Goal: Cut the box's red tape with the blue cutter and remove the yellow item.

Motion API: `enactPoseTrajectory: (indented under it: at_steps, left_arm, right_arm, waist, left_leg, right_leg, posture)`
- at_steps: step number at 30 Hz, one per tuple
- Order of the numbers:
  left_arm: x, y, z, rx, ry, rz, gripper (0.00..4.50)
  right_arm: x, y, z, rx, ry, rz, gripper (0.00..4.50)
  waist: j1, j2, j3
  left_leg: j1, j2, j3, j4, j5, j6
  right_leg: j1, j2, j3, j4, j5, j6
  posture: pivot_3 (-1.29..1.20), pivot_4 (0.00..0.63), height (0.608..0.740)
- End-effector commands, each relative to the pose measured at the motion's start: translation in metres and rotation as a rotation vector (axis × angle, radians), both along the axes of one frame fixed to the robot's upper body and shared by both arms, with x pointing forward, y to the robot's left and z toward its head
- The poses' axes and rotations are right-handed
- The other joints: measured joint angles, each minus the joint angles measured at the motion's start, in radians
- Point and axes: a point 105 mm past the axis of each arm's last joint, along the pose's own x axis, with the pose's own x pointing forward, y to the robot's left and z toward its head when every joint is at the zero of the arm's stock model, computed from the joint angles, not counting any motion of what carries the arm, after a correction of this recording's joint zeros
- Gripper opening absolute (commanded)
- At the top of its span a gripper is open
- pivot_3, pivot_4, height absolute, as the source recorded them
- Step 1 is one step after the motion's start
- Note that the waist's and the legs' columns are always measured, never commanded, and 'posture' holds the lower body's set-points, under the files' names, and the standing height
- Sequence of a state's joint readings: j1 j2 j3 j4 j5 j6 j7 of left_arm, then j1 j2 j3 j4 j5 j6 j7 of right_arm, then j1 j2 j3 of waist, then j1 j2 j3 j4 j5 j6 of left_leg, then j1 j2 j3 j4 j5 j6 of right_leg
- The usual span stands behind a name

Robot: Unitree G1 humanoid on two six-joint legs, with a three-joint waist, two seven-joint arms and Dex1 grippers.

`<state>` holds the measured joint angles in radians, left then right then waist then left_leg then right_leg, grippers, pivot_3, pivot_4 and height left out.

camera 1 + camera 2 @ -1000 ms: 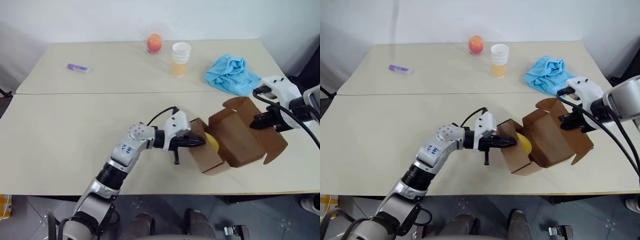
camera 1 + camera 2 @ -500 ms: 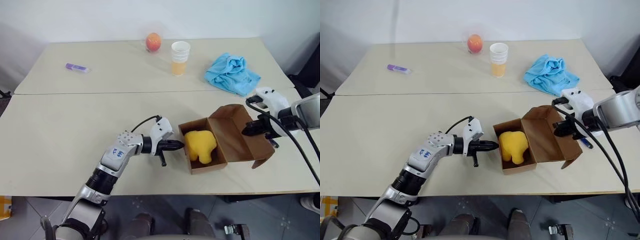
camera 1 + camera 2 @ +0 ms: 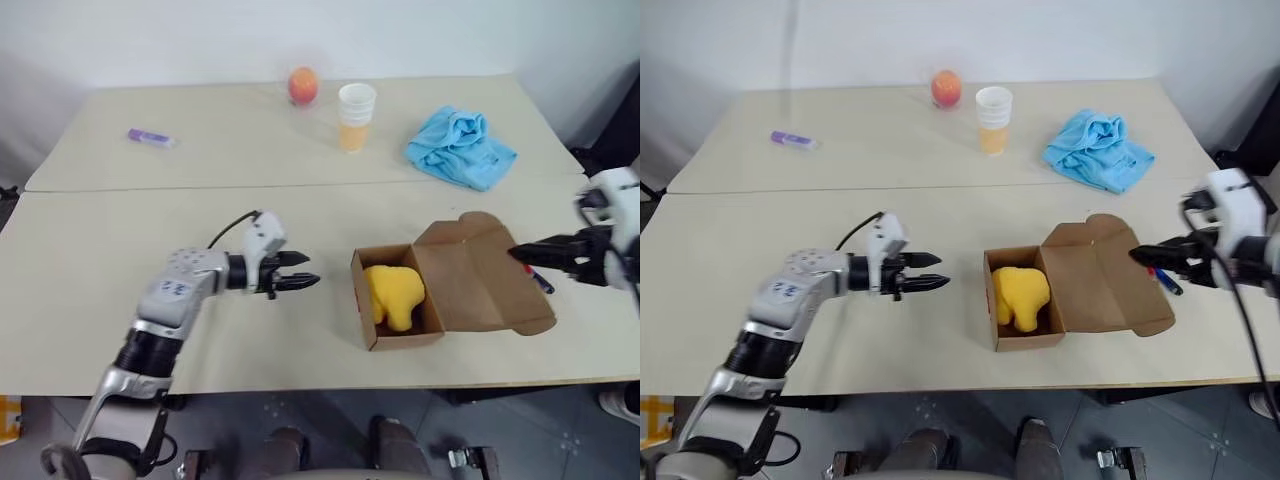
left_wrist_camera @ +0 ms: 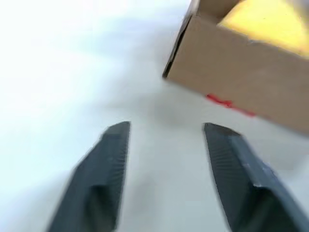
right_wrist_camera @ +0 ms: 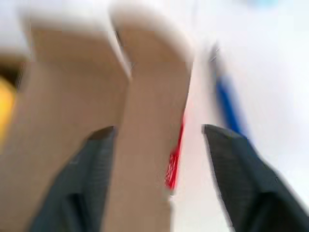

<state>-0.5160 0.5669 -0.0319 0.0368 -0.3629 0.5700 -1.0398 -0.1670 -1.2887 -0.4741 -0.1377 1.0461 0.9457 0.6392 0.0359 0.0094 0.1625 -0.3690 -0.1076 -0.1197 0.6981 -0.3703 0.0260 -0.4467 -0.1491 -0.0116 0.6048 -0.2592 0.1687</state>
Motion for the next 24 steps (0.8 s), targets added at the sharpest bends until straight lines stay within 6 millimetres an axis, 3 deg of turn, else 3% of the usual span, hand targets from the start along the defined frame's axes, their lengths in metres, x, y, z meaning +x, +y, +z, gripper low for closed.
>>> enactPoseTrajectory:
  at_steps: [1,3,7,10,12,15,17,21,24]
  left_arm:
    - [-0.014,0.037,0.01,0.012,-0.092,-0.033,3.91]
    - [-0.017,0.067,0.008,0.025,-0.128,0.044,4.47]
    - [-0.034,0.109,-0.004,0.063,-0.131,0.151,4.47]
    - [-0.053,0.142,-0.014,0.056,-0.053,0.255,4.47]
    - [-0.066,0.169,-0.022,0.07,-0.01,0.37,4.47]
    - [-0.075,0.196,-0.026,0.098,0.007,0.461,4.47]
    - [-0.074,0.198,-0.017,0.136,-0.028,0.442,4.47]
    - [-0.042,0.137,0.023,0.088,-0.048,0.222,4.47]
    - [-0.023,0.074,0.053,0.088,-0.004,0.034,4.47]
  right_arm:
    - [-0.028,0.01,0.044,-0.038,-0.355,0.272,4.4]
    - [-0.038,0.005,0.043,-0.027,-0.435,0.325,4.5]
    - [-0.055,0.021,0.026,-0.022,-0.445,0.519,4.5]
    - [-0.065,0.037,-0.001,-0.071,-0.449,0.649,4.5]
    - [-0.069,0.043,-0.014,-0.063,-0.459,0.691,4.5]
    - [-0.068,0.045,-0.018,-0.068,-0.512,0.688,4.5]
    - [-0.07,0.042,-0.018,-0.087,-0.527,0.679,4.5]
    - [-0.084,0.039,-0.02,-0.153,-0.505,0.699,4.5]
    - [-0.092,0.038,-0.01,-0.155,-0.51,0.659,4.5]
  waist:
    - [-0.014,0.0,0.0]
    - [-0.019,0.0,0.0]
    - [-0.026,0.0,0.0]
    - [-0.023,0.0,0.0]
    - [-0.022,0.0,0.0]
    - [-0.02,0.0,0.0]
    - [-0.007,0.0,0.0]
    - [0.032,0.0,0.0]
    - [0.045,0.0,0.0]
  left_leg:
    - [0.001,0.0,0.0,0.0,0.0,0.0]
    - [0.002,0.001,0.001,0.0,0.0,-0.001]
    - [0.005,0.003,0.002,0.0,0.0,-0.001]
    - [0.005,0.003,0.002,0.0,0.0,-0.001]
    - [0.006,0.004,0.002,0.0,-0.001,-0.001]
    - [0.006,0.003,0.002,0.0,-0.001,-0.001]
    - [0.008,0.002,0.004,0.0,-0.001,-0.001]
    - [0.012,0.002,-0.003,0.0,-0.001,-0.001]
    - [0.015,0.001,-0.006,0.001,0.0,-0.001]
  right_leg:
    - [0.0,0.0,0.0,0.0,0.0,0.0]
    - [0.001,0.001,0.0,0.0,0.0,0.0]
    - [0.002,0.0,0.002,0.001,0.0,0.0]
    - [0.002,0.0,0.003,0.002,0.0,0.0]
    - [0.002,0.0,0.003,0.002,0.0,-0.001]
    - [0.002,0.0,0.004,0.002,0.0,-0.001]
    - [0.003,-0.001,0.005,0.001,0.0,-0.001]
    - [0.014,0.0,0.002,-0.003,0.0,-0.002]
    - [0.019,0.0,0.002,-0.004,0.001,-0.002]
  posture:
    - [0.0,0.15,0.74]
    - [0.0,0.15,0.74]
    - [0.0,0.15,0.74]
    - [0.0,0.15,0.74]
    - [0.0,0.15,0.74]
    - [0.0,0.15,0.74]
    - [0.0,0.15,0.74]
    - [0.0,0.15,0.74]
    - [0.0,0.15,0.74]
